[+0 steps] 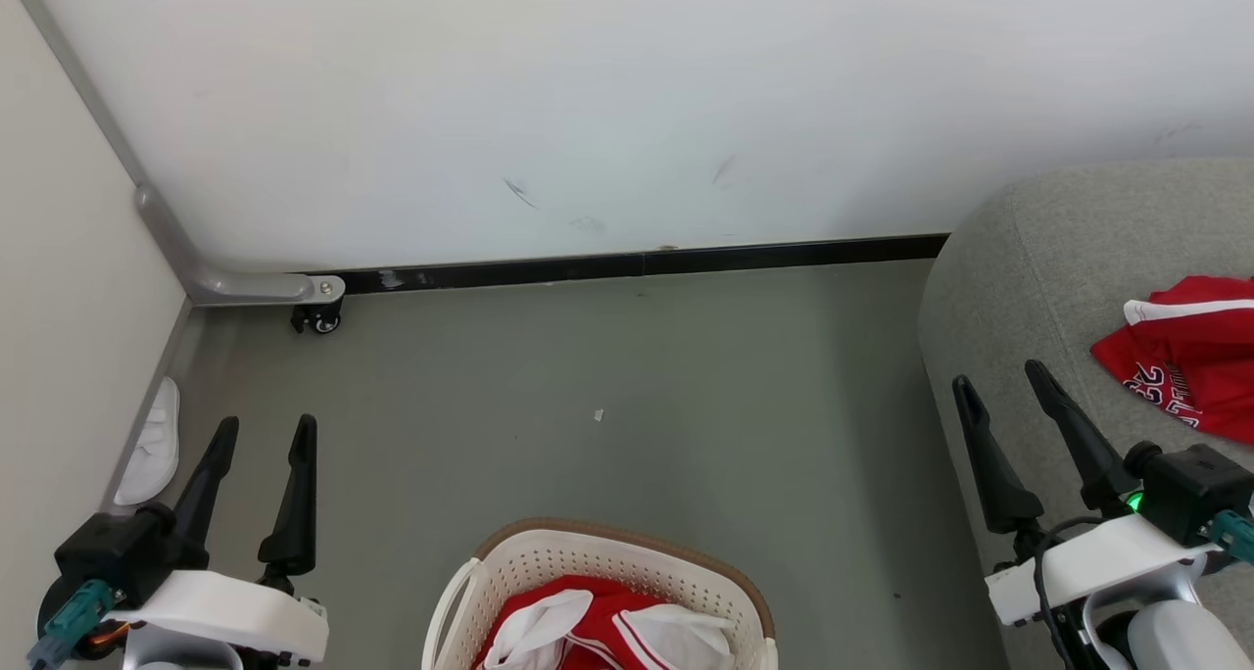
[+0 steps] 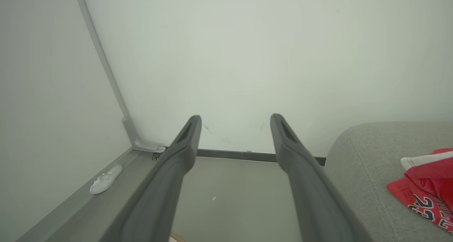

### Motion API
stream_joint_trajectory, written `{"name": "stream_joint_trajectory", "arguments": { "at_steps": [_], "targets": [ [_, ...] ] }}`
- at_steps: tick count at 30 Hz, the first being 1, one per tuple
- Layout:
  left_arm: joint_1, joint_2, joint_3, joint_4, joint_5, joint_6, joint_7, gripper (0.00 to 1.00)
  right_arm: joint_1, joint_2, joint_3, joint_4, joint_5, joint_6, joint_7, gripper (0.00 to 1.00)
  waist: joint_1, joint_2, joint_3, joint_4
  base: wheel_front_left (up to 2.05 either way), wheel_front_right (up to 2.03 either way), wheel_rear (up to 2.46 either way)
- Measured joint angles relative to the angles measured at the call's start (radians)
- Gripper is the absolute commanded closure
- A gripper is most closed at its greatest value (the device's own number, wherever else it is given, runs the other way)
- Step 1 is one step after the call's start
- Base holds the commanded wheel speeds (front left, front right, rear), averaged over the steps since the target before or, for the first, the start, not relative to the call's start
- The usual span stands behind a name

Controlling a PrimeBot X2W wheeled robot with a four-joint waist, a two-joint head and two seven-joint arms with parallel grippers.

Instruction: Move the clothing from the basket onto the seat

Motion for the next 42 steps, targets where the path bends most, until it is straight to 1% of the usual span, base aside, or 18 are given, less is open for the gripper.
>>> {"name": "stream_joint_trajectory", "arguments": {
  "at_steps": [22,39,42],
  "targets": [
    [0.017,-0.028,0.031,-0.001,0.028,-0.028,0.0,0.0,0.006,0.013,-0.002,-0.027,-0.015,0.0,0.0,0.0,0.0,0.0,0.023,-0.01,0.0,0.0,0.0],
    [0.017,-0.034,0.031,0.022,0.045,-0.063,0.0,0.0,0.006,0.018,-0.022,-0.048,-0.024,0.0,0.0,0.0,0.0,0.0,0.063,-0.026,0.0,0.0,0.0],
    [0.017,-0.034,0.026,0.03,0.045,-0.076,0.0,0.0,0.006,0.02,-0.022,-0.058,-0.027,0.0,0.0,0.0,0.0,0.0,0.074,-0.03,0.0,0.0,0.0]
  ]
}}
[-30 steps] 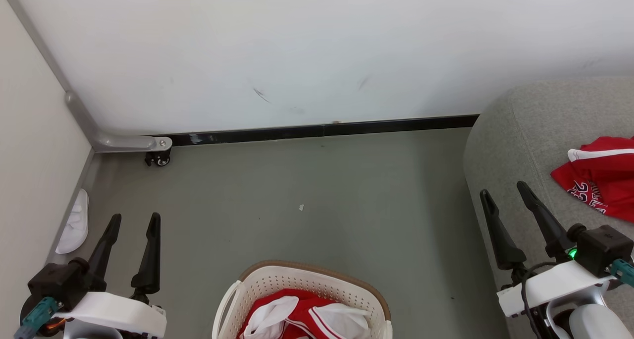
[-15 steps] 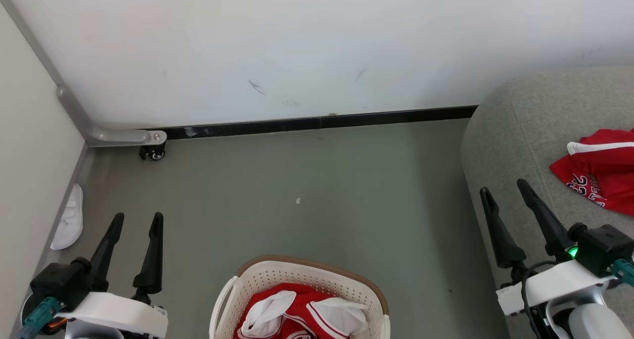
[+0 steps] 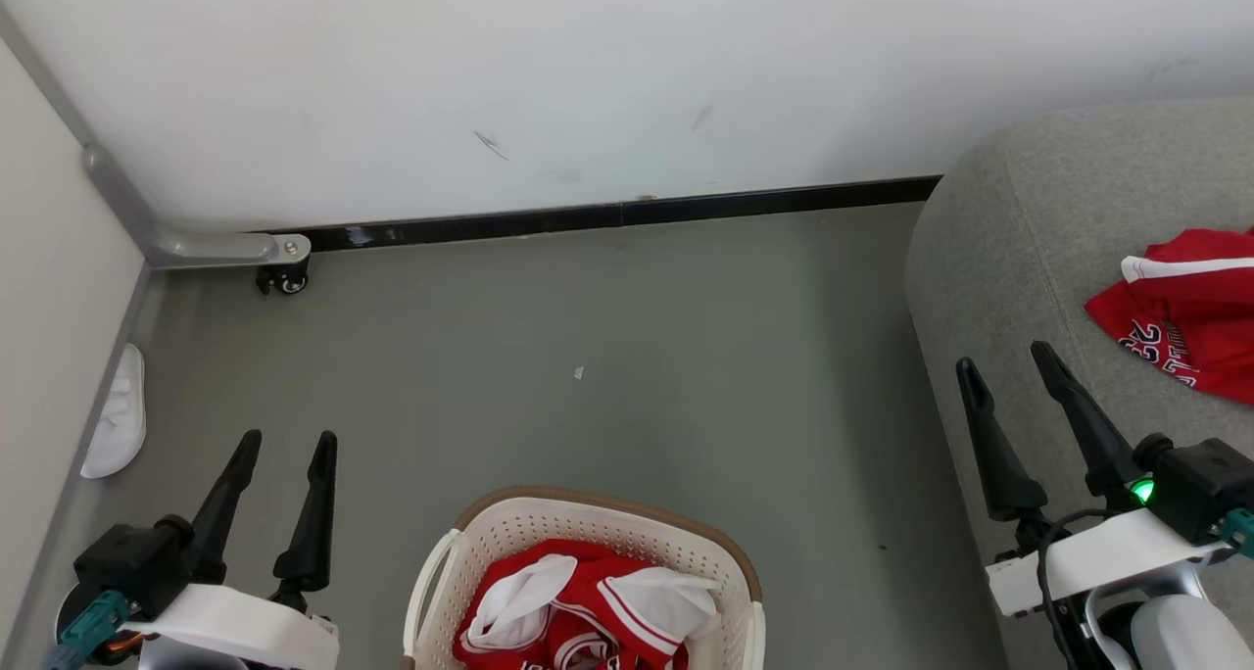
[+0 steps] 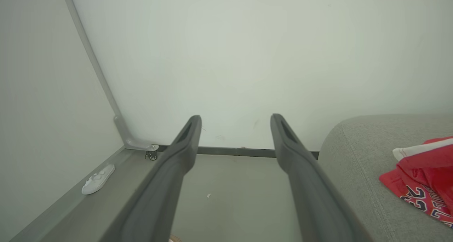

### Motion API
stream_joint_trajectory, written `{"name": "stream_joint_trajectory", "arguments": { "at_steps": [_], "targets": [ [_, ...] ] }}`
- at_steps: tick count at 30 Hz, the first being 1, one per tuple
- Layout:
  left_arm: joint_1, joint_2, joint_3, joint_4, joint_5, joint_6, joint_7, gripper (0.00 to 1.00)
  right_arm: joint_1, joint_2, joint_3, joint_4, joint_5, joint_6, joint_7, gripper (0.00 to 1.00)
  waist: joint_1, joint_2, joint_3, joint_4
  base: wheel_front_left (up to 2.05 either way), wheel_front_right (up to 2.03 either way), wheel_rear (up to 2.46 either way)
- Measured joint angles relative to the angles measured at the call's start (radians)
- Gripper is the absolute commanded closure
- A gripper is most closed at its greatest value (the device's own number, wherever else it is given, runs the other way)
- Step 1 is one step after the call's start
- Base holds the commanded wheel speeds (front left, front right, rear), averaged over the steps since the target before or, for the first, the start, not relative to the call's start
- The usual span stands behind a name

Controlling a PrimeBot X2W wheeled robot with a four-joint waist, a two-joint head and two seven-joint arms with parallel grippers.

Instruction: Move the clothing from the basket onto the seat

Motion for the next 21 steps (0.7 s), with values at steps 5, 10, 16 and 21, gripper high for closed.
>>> {"name": "stream_joint_trajectory", "arguments": {
  "at_steps": [5,10,16,21],
  "targets": [
    [0.0,-0.001,-0.002,0.001,0.0,-0.013,0.0,0.0,0.0,0.002,0.001,-0.003,-0.004,0.0,0.0,0.0,0.0001,0.0,0.023,-0.008,0.0,0.0,0.0],
    [-0.001,0.0,-0.002,0.001,0.001,-0.022,0.0,0.0,-0.001,0.004,0.002,-0.009,-0.005,0.0,0.0,0.0,0.0,0.0,0.045,-0.015,0.0,0.0,0.0],
    [-0.007,0.005,0.001,0.001,0.007,-0.044,0.0,0.0,-0.008,0.011,0.004,-0.021,-0.006,0.0,0.0,0.0,0.0,0.0,0.085,-0.029,0.0,0.0,0.0],
    [-0.032,0.007,0.0,0.002,0.019,-0.055,0.0,0.0,-0.015,0.016,0.005,-0.032,-0.016,0.0,0.0,0.0,0.0,0.0,0.113,-0.038,0.0,0.0,0.0]
  ]
}}
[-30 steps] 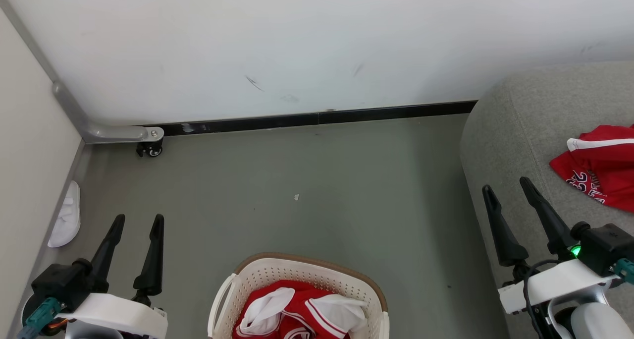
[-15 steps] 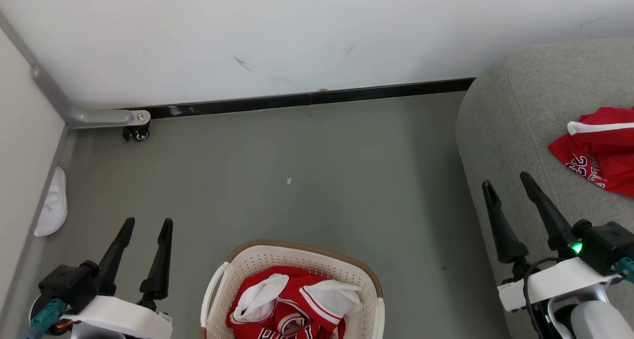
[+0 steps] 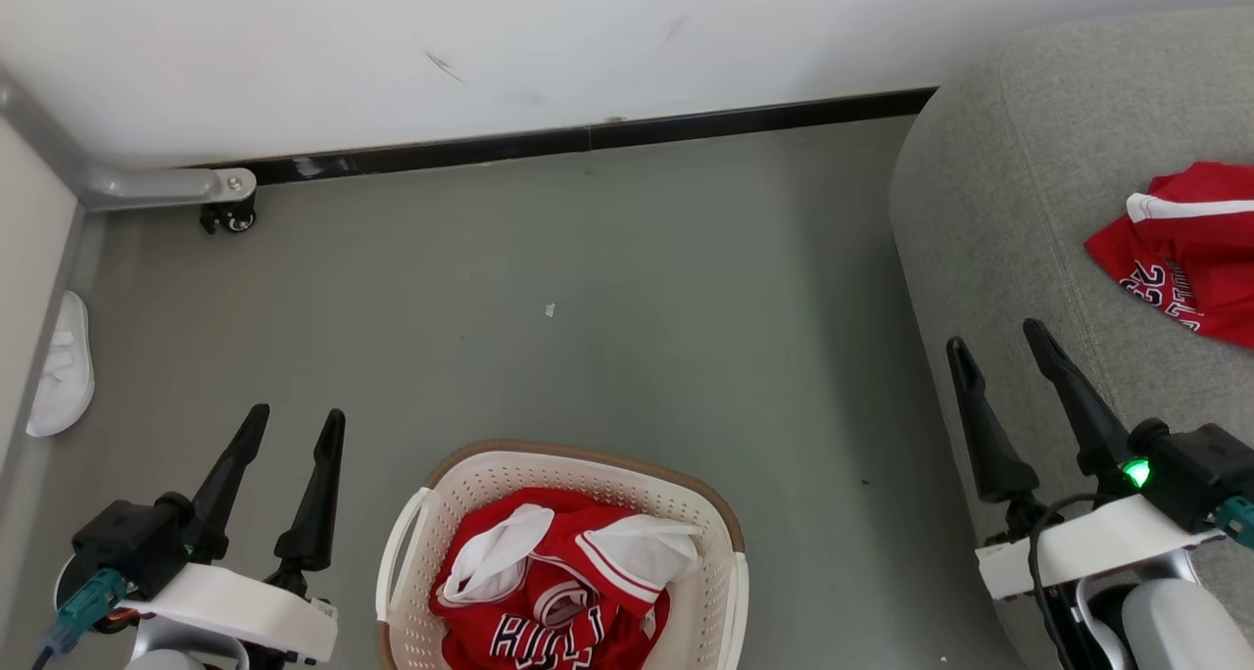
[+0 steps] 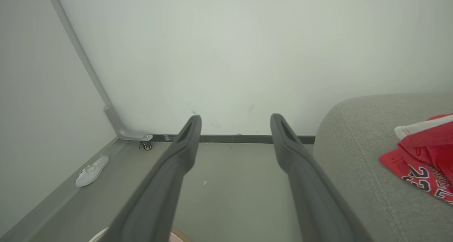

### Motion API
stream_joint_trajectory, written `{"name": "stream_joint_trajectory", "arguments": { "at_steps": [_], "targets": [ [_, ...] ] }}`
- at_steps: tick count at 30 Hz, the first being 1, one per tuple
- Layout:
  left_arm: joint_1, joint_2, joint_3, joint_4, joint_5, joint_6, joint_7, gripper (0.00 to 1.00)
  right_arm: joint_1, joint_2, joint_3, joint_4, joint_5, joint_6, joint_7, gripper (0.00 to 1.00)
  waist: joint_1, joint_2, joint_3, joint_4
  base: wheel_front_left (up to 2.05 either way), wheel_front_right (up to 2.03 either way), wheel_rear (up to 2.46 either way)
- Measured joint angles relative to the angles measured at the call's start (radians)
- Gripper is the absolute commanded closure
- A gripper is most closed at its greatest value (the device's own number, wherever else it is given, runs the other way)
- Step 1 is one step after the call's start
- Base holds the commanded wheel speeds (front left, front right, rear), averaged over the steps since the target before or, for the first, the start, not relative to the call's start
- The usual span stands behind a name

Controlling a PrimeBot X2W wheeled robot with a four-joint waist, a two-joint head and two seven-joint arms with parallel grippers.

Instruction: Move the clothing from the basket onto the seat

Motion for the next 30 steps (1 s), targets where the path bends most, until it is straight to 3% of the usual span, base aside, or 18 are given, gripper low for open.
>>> {"name": "stream_joint_trajectory", "arguments": {
  "at_steps": [12,30],
  "targets": [
    [-0.045,0.004,-0.011,0.022,0.0,-0.024,0.0,0.0,-0.04,0.017,0.001,-0.006,-0.01,0.0,0.0,0.0,0.0,0.0,0.071,-0.016,0.0,0.0,0.0],
    [-0.135,0.026,-0.106,0.1,0.02,-0.073,0.03,0.0,-0.12,0.027,0.006,-0.03,-0.04,0.0,0.0,0.0,0.0,0.0,0.192,-0.036,0.0,0.0,0.0]
  ]
}}
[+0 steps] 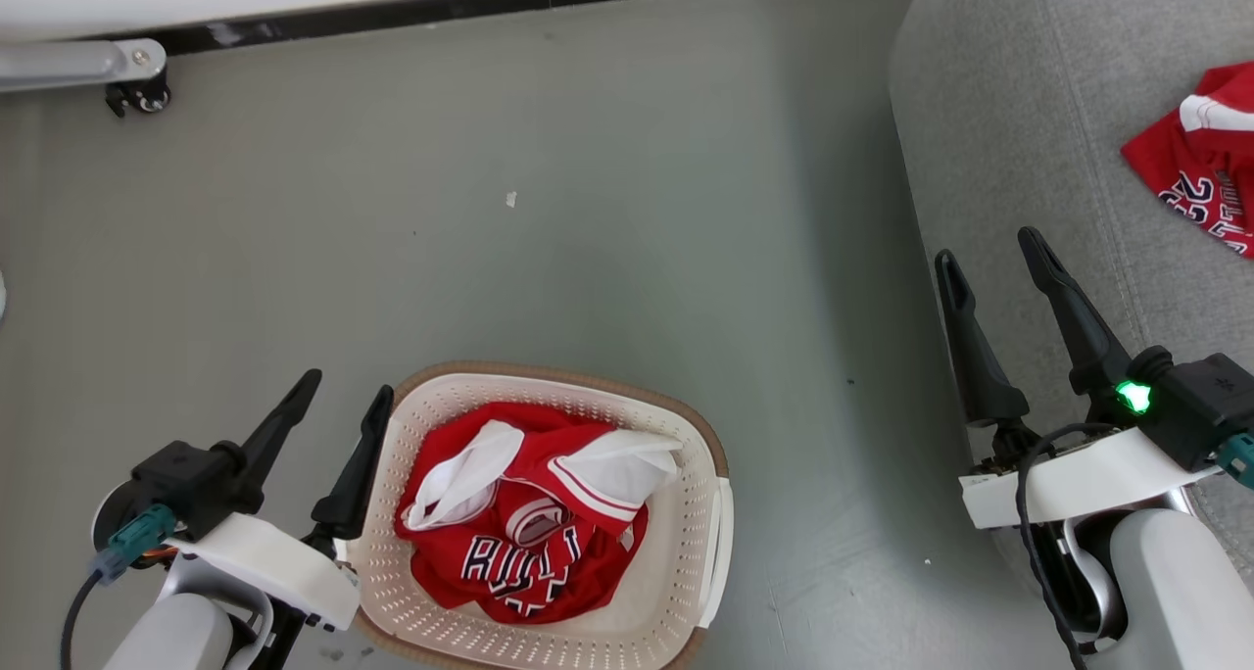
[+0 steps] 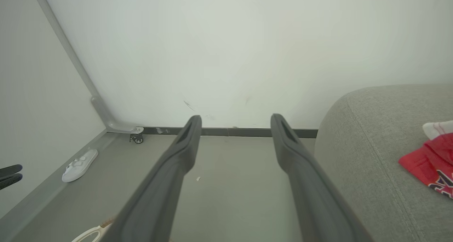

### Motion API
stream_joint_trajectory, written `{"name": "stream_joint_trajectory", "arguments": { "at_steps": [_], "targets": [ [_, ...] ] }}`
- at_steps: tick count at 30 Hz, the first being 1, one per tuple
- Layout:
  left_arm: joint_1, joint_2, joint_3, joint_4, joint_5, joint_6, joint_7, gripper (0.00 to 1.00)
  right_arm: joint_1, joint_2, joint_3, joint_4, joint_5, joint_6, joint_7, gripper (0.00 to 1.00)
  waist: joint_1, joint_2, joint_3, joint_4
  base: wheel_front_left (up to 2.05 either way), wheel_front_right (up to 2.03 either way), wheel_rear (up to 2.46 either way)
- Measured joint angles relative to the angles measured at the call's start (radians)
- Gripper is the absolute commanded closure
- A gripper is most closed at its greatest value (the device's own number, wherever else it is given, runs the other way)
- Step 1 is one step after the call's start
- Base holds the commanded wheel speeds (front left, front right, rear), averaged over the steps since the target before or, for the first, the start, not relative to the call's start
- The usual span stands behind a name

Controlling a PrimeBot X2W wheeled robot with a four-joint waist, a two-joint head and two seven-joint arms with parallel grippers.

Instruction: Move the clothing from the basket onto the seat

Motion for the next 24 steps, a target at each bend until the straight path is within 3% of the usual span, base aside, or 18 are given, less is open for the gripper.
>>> {"name": "stream_joint_trajectory", "arguments": {
  "at_steps": [24],
  "targets": [
    [-0.134,-0.011,-0.126,0.185,0.02,-0.018,0.025,0.0,-0.103,0.021,-0.006,-0.034,-0.021,0.0,0.0,0.0,0.0,0.0,0.169,-0.042,0.0,0.0,0.0]
  ]
}}
